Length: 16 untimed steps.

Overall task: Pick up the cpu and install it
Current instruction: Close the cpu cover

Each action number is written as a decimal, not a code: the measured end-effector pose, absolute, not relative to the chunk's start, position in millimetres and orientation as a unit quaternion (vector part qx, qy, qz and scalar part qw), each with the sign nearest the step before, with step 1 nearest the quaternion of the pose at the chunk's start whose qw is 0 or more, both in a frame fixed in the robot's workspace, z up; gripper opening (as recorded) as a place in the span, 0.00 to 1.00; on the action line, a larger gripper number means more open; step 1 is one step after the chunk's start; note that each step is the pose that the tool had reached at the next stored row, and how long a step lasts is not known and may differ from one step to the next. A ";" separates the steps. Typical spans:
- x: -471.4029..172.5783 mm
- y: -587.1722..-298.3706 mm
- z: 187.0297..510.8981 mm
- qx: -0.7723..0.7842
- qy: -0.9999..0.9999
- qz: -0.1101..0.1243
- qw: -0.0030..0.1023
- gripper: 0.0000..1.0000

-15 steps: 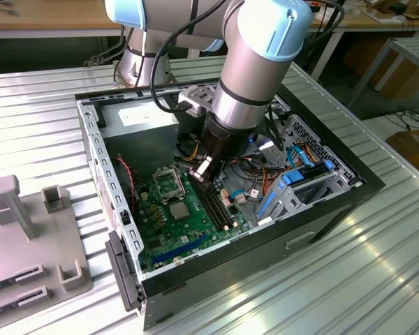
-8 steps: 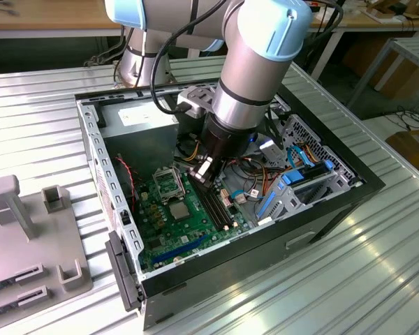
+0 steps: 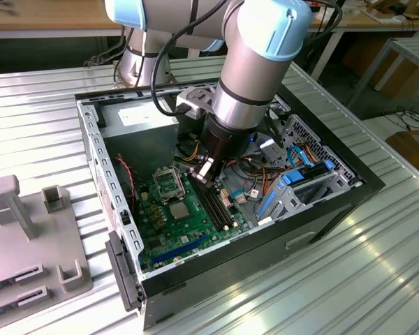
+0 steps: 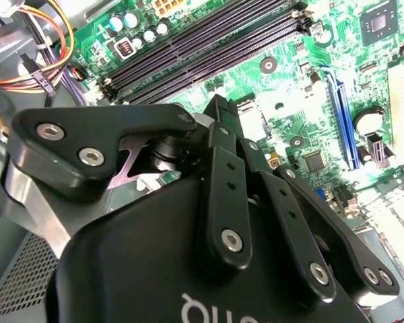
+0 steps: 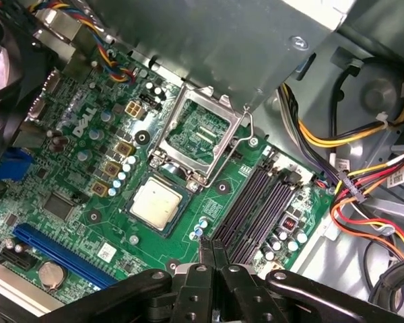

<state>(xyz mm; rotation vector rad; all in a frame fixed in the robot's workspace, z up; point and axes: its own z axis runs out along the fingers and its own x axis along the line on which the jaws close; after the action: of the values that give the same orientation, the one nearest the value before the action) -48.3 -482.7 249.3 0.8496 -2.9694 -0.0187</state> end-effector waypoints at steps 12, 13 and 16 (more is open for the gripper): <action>-48.2 -482.6 249.6 0.307 -0.951 -0.005 0.027 0.11; -48.1 -482.6 249.7 0.308 -0.951 -0.005 0.027 0.11; -48.1 -482.7 250.8 0.311 -0.950 -0.005 0.027 0.11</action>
<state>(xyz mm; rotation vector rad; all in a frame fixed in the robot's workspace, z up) -48.1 -482.7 250.8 0.9614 -2.9345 -0.0153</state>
